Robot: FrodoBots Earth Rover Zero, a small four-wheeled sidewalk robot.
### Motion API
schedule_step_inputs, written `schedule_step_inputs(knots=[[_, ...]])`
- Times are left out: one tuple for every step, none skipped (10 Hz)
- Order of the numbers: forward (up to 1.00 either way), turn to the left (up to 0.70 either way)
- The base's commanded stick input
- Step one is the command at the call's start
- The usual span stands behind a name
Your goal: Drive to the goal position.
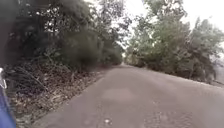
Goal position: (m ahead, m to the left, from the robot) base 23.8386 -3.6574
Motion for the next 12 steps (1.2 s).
schedule_step_inputs(knots=[[0.70,-0.06],[0.70,-0.07],[0.70,-0.04],[0.70,-0.01],[0.70,-0.01],[0.70,-0.01],[0.70,-0.01],[0.70,-0.01],[0.70,-0.04],[0.70,-0.04],[0.70,-0.06],[0.70,-0.08]])
